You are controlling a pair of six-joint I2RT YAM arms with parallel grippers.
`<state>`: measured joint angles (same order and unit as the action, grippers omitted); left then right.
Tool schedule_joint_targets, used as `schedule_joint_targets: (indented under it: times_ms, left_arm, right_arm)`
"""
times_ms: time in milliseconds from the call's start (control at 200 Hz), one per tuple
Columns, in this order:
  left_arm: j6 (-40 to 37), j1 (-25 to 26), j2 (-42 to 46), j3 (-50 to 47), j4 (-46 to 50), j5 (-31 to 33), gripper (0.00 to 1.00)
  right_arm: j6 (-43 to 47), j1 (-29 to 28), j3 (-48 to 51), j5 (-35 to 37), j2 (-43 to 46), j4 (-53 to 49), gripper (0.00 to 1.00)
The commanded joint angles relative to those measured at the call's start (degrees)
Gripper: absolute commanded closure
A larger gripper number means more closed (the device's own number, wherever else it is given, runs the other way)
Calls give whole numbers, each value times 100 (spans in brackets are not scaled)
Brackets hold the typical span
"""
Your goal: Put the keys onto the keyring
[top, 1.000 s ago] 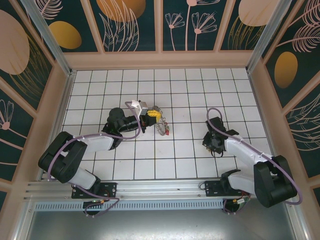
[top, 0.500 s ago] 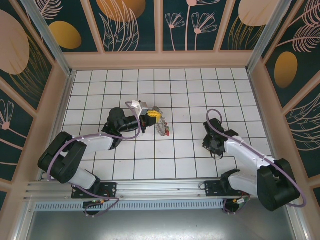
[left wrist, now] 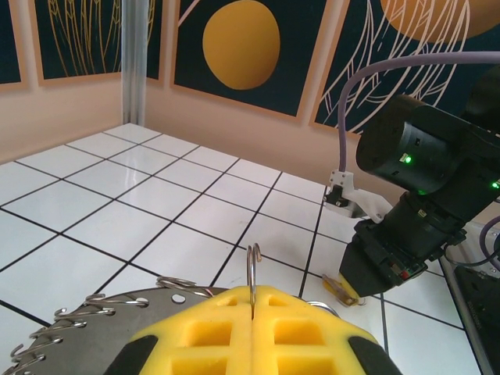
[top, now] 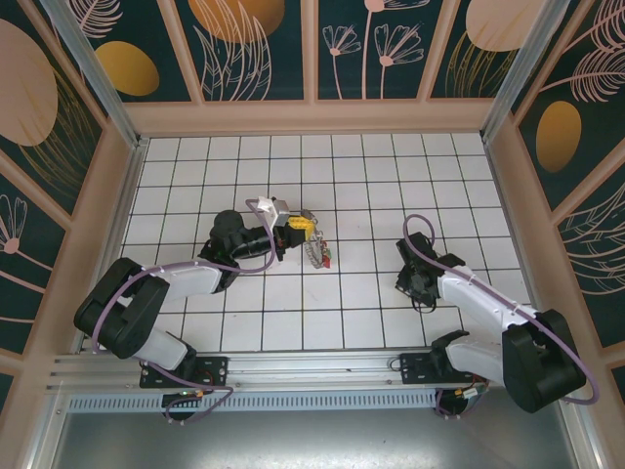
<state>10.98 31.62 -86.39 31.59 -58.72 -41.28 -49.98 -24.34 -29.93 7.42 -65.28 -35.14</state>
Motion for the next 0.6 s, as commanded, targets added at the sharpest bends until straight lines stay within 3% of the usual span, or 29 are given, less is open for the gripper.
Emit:
schedule_joint_targets:
  times_ms: [0, 405, 596]
  left_arm:
    - [-79, 29, 148, 166, -194, -25, 100]
    - [-105, 29, 137, 172, -156, -22, 100]
    - [-105, 29, 166, 154, -159, 11, 100]
  right_arm:
    - [35, -53, -48, -91, -131, -127, 80]
    - [119, -71, -42, -164, -256, -35, 80]
    - [318, -79, -162, -226, -399, 102, 91]
